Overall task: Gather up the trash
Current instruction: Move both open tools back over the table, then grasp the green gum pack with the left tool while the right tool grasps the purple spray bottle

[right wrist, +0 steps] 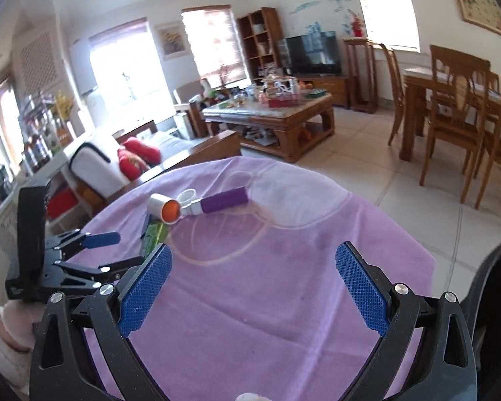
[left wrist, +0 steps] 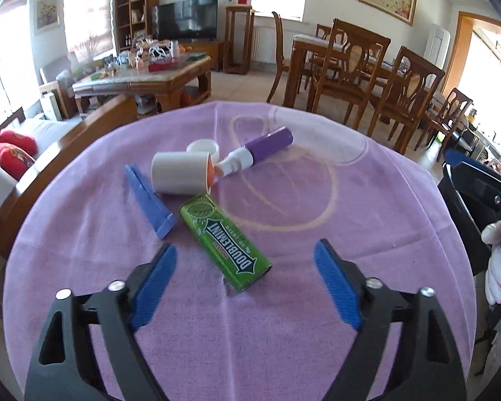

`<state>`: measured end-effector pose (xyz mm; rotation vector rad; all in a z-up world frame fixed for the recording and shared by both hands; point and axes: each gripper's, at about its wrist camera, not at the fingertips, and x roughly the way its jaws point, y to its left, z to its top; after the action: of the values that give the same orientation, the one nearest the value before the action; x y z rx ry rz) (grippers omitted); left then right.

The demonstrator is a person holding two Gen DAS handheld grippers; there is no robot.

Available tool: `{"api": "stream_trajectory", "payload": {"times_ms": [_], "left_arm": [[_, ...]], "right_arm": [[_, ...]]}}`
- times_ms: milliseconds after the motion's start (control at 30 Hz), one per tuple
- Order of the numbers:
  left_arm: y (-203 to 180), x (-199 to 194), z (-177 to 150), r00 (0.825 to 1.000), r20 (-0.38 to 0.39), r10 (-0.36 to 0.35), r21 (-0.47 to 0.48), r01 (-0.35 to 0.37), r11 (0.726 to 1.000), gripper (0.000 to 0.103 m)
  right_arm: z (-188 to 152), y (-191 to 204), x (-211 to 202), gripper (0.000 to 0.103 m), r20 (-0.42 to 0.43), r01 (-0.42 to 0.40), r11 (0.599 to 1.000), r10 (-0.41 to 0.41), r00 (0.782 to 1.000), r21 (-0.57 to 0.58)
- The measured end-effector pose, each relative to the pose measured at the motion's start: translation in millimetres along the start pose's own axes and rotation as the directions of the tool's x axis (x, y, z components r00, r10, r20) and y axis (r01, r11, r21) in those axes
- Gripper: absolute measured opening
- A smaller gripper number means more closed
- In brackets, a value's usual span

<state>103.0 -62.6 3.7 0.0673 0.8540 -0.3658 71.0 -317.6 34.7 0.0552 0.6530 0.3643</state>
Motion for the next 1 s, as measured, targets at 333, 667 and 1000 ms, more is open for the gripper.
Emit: {"api": "stream_trajectory", "payload": {"times_ms": [333,667,1000], "left_arm": [[16,12,-13,0.996,-0.064,-0.061,-0.011,0.060,0.998,0.043],[45,0,-24,0.996,-0.043,-0.081,0.008,0.082,0.997,0.031],[50,-2,-20,0.991,-0.057,-0.123,0.007,0.124,0.992,0.031]], "right_arm": [[30,54,94,0.087,-0.126,-0.056,0.922,0.008,0.992,-0.383],[38,67,183,0.059,-0.255,-0.113,0.839,-0.031,0.967,-0.533],[57,84,198,0.059,-0.304,-0.182,0.731,-0.037,0.952,-0.658]]}}
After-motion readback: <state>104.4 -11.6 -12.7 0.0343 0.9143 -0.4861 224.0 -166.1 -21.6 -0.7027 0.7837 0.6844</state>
